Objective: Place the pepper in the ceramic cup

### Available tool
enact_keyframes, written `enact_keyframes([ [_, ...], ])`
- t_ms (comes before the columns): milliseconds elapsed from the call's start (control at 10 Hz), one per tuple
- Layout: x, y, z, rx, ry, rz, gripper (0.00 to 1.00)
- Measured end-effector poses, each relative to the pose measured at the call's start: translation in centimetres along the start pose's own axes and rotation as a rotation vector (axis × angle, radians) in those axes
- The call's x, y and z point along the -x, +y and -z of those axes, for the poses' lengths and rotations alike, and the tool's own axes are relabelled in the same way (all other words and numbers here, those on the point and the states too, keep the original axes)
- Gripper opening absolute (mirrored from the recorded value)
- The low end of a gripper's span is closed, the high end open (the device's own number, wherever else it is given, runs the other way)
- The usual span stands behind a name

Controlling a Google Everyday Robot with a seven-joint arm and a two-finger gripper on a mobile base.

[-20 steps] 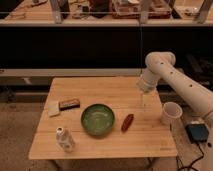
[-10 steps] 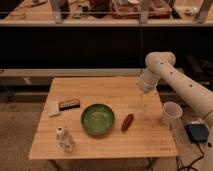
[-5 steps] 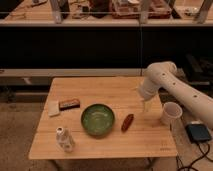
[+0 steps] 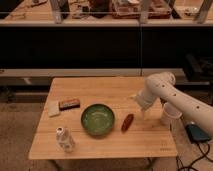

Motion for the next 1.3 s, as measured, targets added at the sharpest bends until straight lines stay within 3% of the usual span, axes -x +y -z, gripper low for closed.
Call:
enact_keyframes([
  [600, 2.7, 0.5, -1.8, 0.007, -0.069, 0.214, 0.8],
  [900, 1.4, 1.2, -3.3, 0.038, -0.057, 0.221, 0.8],
  [1300, 1.2, 0.2, -4.2, 0.033, -0.058, 0.199, 0.8],
])
